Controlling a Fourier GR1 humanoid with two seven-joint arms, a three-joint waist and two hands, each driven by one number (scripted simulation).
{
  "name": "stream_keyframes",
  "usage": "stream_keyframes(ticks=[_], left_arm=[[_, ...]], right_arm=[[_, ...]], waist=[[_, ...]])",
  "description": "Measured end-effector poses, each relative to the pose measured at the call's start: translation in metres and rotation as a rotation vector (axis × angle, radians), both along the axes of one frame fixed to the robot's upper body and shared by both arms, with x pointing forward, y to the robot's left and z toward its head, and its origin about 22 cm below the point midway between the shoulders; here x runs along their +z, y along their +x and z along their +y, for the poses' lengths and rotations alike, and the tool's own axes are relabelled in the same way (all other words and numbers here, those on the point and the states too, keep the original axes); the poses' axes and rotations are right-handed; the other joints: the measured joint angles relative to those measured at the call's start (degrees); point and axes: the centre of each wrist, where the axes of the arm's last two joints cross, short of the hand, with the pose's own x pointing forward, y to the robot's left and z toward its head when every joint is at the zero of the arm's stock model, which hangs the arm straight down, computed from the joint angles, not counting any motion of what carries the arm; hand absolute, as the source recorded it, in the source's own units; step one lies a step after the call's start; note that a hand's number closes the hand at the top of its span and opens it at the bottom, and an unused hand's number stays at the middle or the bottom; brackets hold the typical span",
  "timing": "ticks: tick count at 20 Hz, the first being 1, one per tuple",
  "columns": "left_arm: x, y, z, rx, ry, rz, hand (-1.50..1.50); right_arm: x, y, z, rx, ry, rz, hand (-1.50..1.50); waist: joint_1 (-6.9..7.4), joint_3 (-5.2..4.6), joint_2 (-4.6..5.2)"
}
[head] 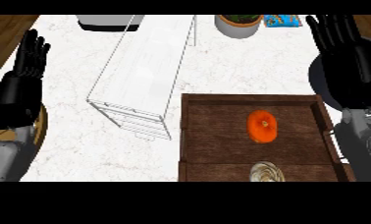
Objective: Pick the squash from the tray and place it in the tiered shelf
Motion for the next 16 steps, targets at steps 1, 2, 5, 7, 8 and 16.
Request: stream_keyframes(ticks=[1, 2, 5, 7, 8, 16], left_arm=[[-0.002, -0.001, 0.003, -0.001, 0.005, 0.009, 0.0], [-0.007, -0.003, 0.001, -0.004, 0.008, 0.036, 0.0], [-0.04, -0.018, 0.0, -0.028, 0.016, 0.2, 0.0], [-0.061, -0.03, -0.001, -0.04, 0.018, 0.312, 0.0], [-0.07, -0.035, -0.005, -0.053, 0.012, 0.36, 0.0], [-0.103, -0.049, -0.03, -0.162, -0.003, 0.564, 0.0]], right_arm=[[0.0, -0.003, -0.003, -0.014, -0.014, -0.001, -1.5], [-0.001, -0.004, -0.011, -0.038, -0.046, 0.014, -1.5], [-0.012, -0.009, -0.045, -0.152, -0.191, 0.108, -1.5], [-0.025, -0.015, -0.076, -0.258, -0.361, 0.205, 1.5], [-0.033, -0.02, -0.09, -0.319, -0.437, 0.26, 1.5], [-0.084, -0.053, -0.117, -0.325, -0.309, 0.344, -1.5]], waist=[[-0.19, -0.05, 0.65], [-0.43, -0.1, 1.17], [-1.72, -0.23, 2.33], [-3.05, -0.55, 3.26], [-3.55, -0.56, 3.52], [-1.72, -0.42, 3.06]])
